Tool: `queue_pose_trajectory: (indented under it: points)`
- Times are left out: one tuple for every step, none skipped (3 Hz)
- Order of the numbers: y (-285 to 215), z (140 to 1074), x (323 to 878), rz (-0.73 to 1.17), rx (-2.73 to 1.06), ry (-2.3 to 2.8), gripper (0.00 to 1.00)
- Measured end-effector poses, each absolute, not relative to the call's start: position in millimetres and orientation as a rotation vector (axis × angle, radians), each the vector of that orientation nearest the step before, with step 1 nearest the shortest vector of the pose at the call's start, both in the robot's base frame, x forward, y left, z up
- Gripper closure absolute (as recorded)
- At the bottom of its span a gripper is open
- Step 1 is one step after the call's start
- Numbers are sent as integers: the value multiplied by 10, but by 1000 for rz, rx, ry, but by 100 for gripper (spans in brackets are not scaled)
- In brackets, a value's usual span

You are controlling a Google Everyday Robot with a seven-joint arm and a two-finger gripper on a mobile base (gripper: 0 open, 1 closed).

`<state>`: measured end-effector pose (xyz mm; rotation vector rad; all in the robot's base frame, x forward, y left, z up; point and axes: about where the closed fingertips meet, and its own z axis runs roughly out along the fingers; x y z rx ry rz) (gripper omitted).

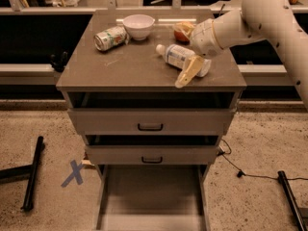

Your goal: Pick blue plastic bottle from bottom drawer and place on counter

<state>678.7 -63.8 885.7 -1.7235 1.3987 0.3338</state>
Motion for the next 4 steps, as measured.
queue_pose_trajectory:
  points:
    - [-637,8853,6785,334,-1723,1398,0]
    - [-694,8887,6771,319,-1711,1398,0]
    - [-894,9075,6732,253,-1676,1401,0]
    - [-1147,9366,6630,156,-1631,1398,0]
